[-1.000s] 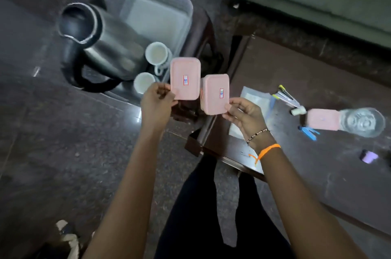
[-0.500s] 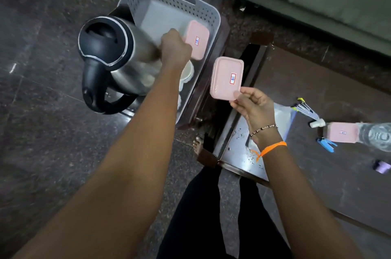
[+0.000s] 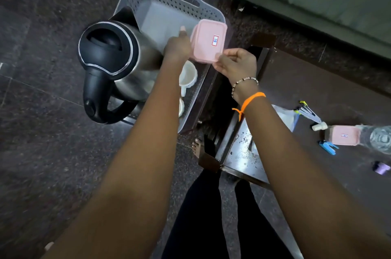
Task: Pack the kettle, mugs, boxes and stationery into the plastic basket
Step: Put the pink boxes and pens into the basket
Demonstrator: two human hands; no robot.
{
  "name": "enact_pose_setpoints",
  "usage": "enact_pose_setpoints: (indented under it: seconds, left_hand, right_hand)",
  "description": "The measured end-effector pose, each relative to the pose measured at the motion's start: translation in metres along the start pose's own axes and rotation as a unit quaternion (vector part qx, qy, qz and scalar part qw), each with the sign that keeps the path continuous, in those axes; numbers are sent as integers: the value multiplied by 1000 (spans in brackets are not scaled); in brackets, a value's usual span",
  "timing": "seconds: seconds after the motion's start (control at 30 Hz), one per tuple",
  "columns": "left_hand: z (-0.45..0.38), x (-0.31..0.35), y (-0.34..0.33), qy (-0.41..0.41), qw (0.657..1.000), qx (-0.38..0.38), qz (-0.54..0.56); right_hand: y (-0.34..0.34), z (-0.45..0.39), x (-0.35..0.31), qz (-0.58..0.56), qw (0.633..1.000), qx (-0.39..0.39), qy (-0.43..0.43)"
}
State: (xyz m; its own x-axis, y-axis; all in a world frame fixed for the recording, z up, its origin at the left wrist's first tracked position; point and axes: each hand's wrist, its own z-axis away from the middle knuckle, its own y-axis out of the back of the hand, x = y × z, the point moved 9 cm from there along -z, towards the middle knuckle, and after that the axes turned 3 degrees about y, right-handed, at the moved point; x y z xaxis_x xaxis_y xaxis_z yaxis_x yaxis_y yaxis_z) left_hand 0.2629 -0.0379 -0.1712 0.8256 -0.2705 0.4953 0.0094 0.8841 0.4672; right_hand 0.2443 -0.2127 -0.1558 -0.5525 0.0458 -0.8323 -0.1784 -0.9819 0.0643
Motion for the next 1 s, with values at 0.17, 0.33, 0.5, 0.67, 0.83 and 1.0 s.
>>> enact_pose_setpoints:
  seconds: [0.17,0.33,0.5,0.67,0.83,1.0]
  left_hand:
    - [1,-4,-1,-4,1000,2,-9]
    - [11,3,0,-78,996,3,-34]
    - [76,2,6,-206,972,108,17]
    - [145,-27,-71,-217,976,9,21]
    - [192,-58,-188,-180,972,-125,-82]
    - [219,-64,-287,-173,953,-201,-147]
  right_hand:
    - [-12,-21,7,136,989,54,-9]
    - [-2,-16,8,163,984,64,-7]
    - [42,24,26,79,996,42,-22]
    - [120,66,73,58,994,57,-74]
    - [224,87,122,47,985,108,-126]
    - [326,87,151,25,970,183,-155]
